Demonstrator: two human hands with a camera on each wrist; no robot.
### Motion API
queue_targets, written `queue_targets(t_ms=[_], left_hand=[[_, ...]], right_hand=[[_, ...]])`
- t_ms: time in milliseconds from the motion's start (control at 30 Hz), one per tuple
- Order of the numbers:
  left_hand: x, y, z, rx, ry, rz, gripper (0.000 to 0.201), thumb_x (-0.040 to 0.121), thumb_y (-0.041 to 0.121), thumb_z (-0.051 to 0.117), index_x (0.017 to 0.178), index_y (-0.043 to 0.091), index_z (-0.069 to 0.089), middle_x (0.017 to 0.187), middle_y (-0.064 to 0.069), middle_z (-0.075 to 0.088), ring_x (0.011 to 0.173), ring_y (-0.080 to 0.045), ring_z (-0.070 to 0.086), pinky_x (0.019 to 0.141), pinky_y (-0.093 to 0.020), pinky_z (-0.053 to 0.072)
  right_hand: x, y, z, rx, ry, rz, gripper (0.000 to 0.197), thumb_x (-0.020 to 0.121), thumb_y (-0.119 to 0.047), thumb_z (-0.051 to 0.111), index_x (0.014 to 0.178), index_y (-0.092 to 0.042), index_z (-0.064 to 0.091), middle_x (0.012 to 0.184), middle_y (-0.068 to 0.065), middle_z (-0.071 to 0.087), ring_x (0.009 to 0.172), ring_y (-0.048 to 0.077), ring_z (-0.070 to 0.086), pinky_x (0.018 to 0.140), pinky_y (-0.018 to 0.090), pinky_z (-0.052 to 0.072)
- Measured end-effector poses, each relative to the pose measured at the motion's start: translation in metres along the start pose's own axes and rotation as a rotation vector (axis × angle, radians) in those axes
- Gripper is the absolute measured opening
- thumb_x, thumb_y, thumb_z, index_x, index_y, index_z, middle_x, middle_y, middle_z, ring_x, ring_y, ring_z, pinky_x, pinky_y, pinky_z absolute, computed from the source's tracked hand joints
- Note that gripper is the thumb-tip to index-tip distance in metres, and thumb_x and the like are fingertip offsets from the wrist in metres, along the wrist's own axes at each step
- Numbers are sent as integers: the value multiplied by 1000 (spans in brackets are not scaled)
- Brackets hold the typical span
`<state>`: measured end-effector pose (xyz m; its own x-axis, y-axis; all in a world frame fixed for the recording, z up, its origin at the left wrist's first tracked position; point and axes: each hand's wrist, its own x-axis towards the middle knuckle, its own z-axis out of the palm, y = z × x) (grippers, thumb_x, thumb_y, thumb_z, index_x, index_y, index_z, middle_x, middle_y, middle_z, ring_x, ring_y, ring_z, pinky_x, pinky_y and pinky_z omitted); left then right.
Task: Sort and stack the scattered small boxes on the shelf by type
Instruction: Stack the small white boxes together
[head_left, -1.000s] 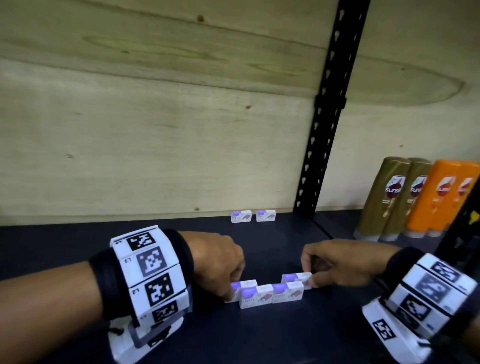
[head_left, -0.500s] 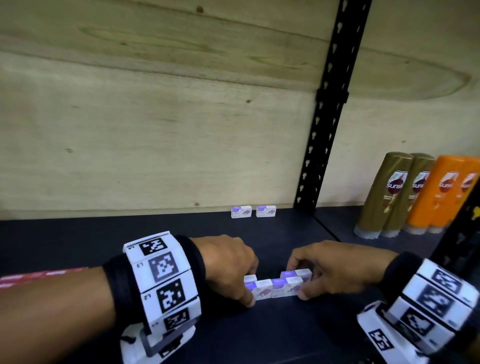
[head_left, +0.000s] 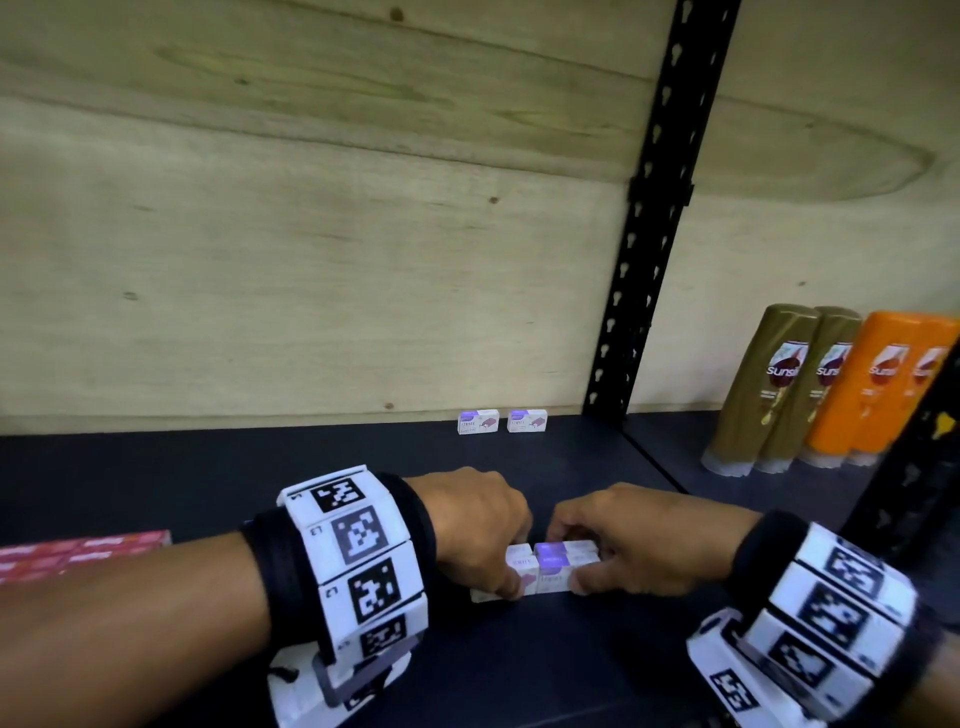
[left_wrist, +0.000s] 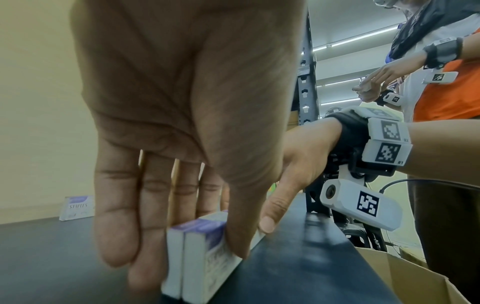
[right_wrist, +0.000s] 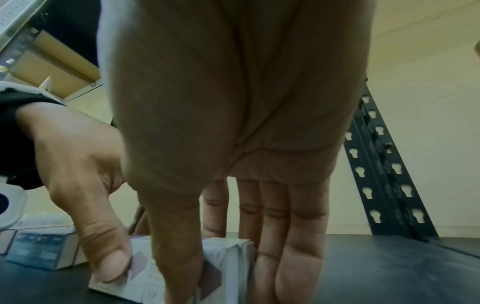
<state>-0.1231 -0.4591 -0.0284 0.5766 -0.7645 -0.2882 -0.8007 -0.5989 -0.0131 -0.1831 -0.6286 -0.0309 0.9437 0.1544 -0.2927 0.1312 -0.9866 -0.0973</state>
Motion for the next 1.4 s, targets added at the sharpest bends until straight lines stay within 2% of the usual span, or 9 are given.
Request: queue_targets(t_ms=[300, 467, 700, 867, 933, 1033, 1167, 1267, 1400], left_hand=[[3, -4, 5, -54, 15, -4, 39, 85, 50, 67, 113, 23, 63, 105, 0, 67, 88, -19, 63, 67, -30, 49], [4, -8, 6, -205, 0, 0, 31, 82, 37, 75, 105, 20, 65, 83, -3, 75, 77, -16, 71, 68, -27, 54], [6, -9, 8, -230, 19, -5, 29, 82, 36, 75, 103, 20, 65, 82, -2, 75, 67, -11, 66, 61, -24, 49], [5, -10, 9, -238, 17, -7, 32, 80, 41, 76, 103, 22, 65, 83, -1, 75, 73, -13, 68, 64, -25, 50], [5, -12, 6, -251, -3, -21, 39, 76, 48, 77, 106, 26, 63, 88, 1, 75, 78, -13, 70, 68, -26, 52], [7, -20, -5, -262, -23, -49, 51, 73, 61, 73, 110, 29, 60, 95, 4, 75, 82, -13, 71, 78, -29, 56], [15, -38, -25, -239, 32, -96, 52, 78, 68, 63, 111, 27, 61, 97, 4, 74, 92, -16, 69, 89, -33, 53], [29, -53, -35, -137, 110, -138, 50, 83, 65, 60, 112, 25, 64, 108, 5, 70, 100, -16, 63, 93, -35, 50], [57, -76, -41, -58, 156, -187, 50, 86, 59, 61, 121, 23, 60, 115, 3, 64, 103, -19, 59, 90, -34, 49]], right_hand=[[1, -3, 0, -13, -8, 4, 29, 90, -42, 65, 116, -41, 55, 100, -17, 56, 89, 5, 56, 72, 23, 43], [2, -4, 1, -27, -16, 14, 30, 89, -41, 66, 117, -39, 55, 102, -17, 55, 90, 5, 55, 72, 23, 42], [3, -3, 2, -60, -10, 25, 31, 88, -44, 66, 116, -40, 54, 105, -16, 54, 93, 7, 53, 77, 26, 44], [3, -5, 0, -53, -37, 34, 36, 85, -48, 68, 117, -41, 52, 108, -15, 58, 95, 8, 56, 83, 30, 49], [2, -3, -5, -42, -72, 40, 46, 82, -55, 68, 122, -42, 50, 107, -16, 61, 92, 6, 59, 84, 31, 51], [1, 0, -18, -32, -114, 64, 59, 80, -66, 64, 131, -43, 48, 118, -18, 62, 98, 3, 60, 91, 28, 49], [12, 13, -35, 25, -6, 102, 60, 79, -76, 54, 127, -40, 55, 119, -21, 62, 107, 1, 58, 100, 28, 46], [36, 31, -43, 31, 77, 145, 51, 83, -70, 56, 121, -36, 60, 116, -18, 63, 107, 4, 59, 100, 31, 46], [76, 57, -50, -2, 140, 195, 44, 89, -55, 61, 125, -31, 57, 121, -10, 63, 109, 11, 59, 100, 31, 46]])
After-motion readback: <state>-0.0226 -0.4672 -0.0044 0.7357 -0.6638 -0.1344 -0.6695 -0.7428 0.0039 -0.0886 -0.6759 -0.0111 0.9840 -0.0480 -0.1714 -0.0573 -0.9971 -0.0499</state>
